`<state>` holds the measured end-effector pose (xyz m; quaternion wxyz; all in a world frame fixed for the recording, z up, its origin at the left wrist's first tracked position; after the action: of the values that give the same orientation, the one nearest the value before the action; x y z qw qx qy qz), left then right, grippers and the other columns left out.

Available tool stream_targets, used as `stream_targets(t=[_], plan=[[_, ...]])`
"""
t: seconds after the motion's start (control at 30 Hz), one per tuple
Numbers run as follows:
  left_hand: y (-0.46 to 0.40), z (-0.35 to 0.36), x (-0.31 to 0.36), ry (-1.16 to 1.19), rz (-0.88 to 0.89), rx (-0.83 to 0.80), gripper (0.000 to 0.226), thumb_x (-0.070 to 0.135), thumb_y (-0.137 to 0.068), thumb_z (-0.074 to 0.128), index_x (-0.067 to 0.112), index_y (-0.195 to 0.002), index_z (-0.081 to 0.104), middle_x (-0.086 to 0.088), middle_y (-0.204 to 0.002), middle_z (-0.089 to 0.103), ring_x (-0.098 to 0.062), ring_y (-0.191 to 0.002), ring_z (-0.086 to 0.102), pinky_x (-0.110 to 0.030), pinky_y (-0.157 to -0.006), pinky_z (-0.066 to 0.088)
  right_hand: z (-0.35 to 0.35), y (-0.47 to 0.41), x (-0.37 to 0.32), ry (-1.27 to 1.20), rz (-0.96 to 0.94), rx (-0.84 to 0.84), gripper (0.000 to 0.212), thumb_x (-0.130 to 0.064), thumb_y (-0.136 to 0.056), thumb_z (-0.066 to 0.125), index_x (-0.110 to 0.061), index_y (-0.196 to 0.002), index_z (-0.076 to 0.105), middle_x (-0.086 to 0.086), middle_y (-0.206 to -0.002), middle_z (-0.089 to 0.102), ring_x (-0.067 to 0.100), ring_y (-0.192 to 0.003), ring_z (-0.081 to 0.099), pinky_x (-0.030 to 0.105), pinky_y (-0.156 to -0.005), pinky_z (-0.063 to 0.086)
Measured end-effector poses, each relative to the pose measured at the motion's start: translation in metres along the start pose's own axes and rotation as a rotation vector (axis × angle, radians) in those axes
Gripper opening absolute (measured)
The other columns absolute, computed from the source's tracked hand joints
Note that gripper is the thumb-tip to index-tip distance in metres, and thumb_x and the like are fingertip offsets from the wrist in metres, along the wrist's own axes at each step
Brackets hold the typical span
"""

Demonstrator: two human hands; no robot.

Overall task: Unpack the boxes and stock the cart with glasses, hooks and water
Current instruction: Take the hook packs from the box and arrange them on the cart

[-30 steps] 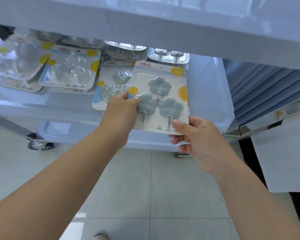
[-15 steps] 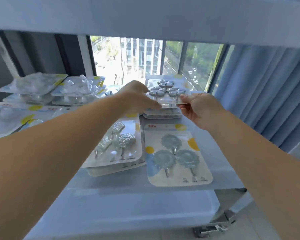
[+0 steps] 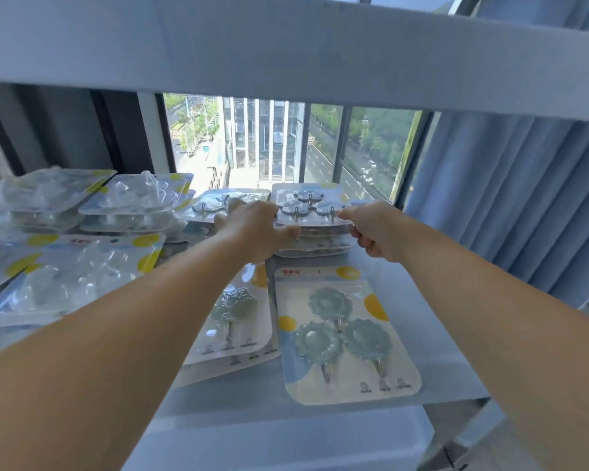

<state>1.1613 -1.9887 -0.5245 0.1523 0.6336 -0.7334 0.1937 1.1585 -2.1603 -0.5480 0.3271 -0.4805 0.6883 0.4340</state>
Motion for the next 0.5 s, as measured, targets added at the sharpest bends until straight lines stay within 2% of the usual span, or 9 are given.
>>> stream_targets(t=[0.07, 0.1, 0.17, 0.3, 0.37, 0.4, 0.43, 0.47, 0.5], plan=[[0.002, 0.0, -0.001, -0.023, -0.004, 0.001, 0.06, 0.051, -0.09, 0.053, 0.013, -0.136, 0.045, -0.01, -0.128, 0.055, -0.026, -0.131, 0.033, -0.041, -0.099, 0.033, -0.002, 0.003, 0.002, -0.009, 0.028, 0.021, 0.024, -0.03, -0.097, 0.047, -0.018, -0.076, 0.044, 0.0, -0.062, 0.029, 0.012, -0.053, 0.022, 0.007, -0.029, 0.017], [0.002, -0.002, -0.001, -0.037, 0.004, 0.014, 0.065, 0.051, -0.09, 0.053, 0.015, -0.141, 0.039, -0.008, -0.137, 0.05, -0.026, -0.135, 0.026, -0.043, -0.103, 0.029, -0.002, 0.005, 0.002, -0.022, 0.037, 0.02, 0.024, -0.031, -0.097, 0.047, -0.018, -0.078, 0.042, 0.0, -0.062, 0.029, 0.012, -0.053, 0.022, 0.006, -0.028, 0.019], [0.004, -0.003, 0.001, -0.074, 0.014, 0.024, 0.065, 0.052, -0.09, 0.051, 0.018, -0.144, 0.036, -0.006, -0.14, 0.047, -0.024, -0.137, 0.02, -0.044, -0.104, 0.025, -0.001, 0.007, 0.003, -0.026, 0.04, 0.009, 0.026, -0.034, -0.098, 0.045, -0.018, -0.078, 0.04, 0.0, -0.063, 0.03, 0.012, -0.054, 0.022, 0.012, -0.031, 0.025], [0.007, -0.006, 0.002, -0.083, 0.002, 0.03, 0.059, 0.052, -0.09, 0.051, 0.018, -0.139, 0.042, -0.006, -0.135, 0.051, -0.025, -0.134, 0.023, -0.045, -0.102, 0.026, -0.017, 0.008, -0.005, 0.031, -0.058, 0.14, 0.03, -0.029, -0.096, 0.05, -0.017, -0.069, 0.043, 0.001, -0.064, 0.034, 0.013, -0.053, 0.027, 0.019, -0.046, 0.024], [0.015, -0.012, 0.003, -0.084, 0.002, 0.084, 0.04, 0.049, -0.091, 0.052, 0.017, -0.114, 0.054, -0.008, -0.122, 0.055, -0.026, -0.125, 0.03, -0.044, -0.098, 0.03, -0.032, 0.017, -0.016, 0.163, -0.197, 0.288, 0.028, -0.021, -0.093, 0.049, -0.015, -0.067, 0.04, 0.003, -0.068, 0.038, 0.019, -0.056, 0.034, 0.025, -0.048, 0.028], [0.02, -0.014, 0.003, -0.095, -0.004, 0.115, 0.032, 0.046, -0.091, 0.052, 0.016, -0.102, 0.053, -0.008, -0.118, 0.054, -0.027, -0.121, 0.033, -0.044, -0.096, 0.033, -0.033, 0.026, -0.024, 0.247, -0.285, 0.355, 0.022, -0.019, -0.091, 0.048, -0.015, -0.071, 0.042, 0.004, -0.07, 0.04, 0.022, -0.061, 0.037, 0.027, -0.052, 0.029], [0.028, -0.015, 0.002, -0.119, -0.023, 0.129, 0.027, 0.042, -0.092, 0.052, 0.015, -0.098, 0.052, -0.007, -0.118, 0.052, -0.027, -0.12, 0.033, -0.043, -0.095, 0.033, -0.028, 0.039, -0.028, 0.304, -0.356, 0.382, 0.013, -0.018, -0.091, 0.047, -0.016, -0.078, 0.047, 0.005, -0.071, 0.044, 0.023, -0.065, 0.04, 0.028, -0.056, 0.03], [0.037, -0.015, 0.002, -0.146, -0.042, 0.128, 0.025, 0.038, -0.092, 0.051, 0.015, -0.102, 0.053, -0.005, -0.121, 0.05, -0.027, -0.121, 0.033, -0.042, -0.094, 0.033, -0.019, 0.053, -0.029, 0.344, -0.402, 0.367, 0.009, -0.019, -0.091, 0.047, -0.018, -0.085, 0.053, 0.005, -0.071, 0.048, 0.024, -0.067, 0.045, 0.028, -0.059, 0.033], [0.047, -0.015, 0.003, -0.166, -0.057, 0.118, 0.028, 0.036, -0.092, 0.051, 0.015, -0.111, 0.054, -0.005, -0.127, 0.048, -0.026, -0.124, 0.032, -0.041, -0.096, 0.032, -0.007, 0.068, -0.027, 0.378, -0.437, 0.33, 0.014, -0.019, -0.091, 0.047, -0.013, -0.088, 0.06, 0.005, -0.071, 0.053, 0.024, -0.068, 0.051, 0.028, -0.06, 0.038]])
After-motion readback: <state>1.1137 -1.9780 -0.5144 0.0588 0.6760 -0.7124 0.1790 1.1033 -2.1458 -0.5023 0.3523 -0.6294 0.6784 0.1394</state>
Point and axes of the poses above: each hand's wrist, its own y-axis away from the middle knuckle, its own z-axis out of the palm, x = y × z, the point moved 10 cm from there along -y, towards the middle knuckle
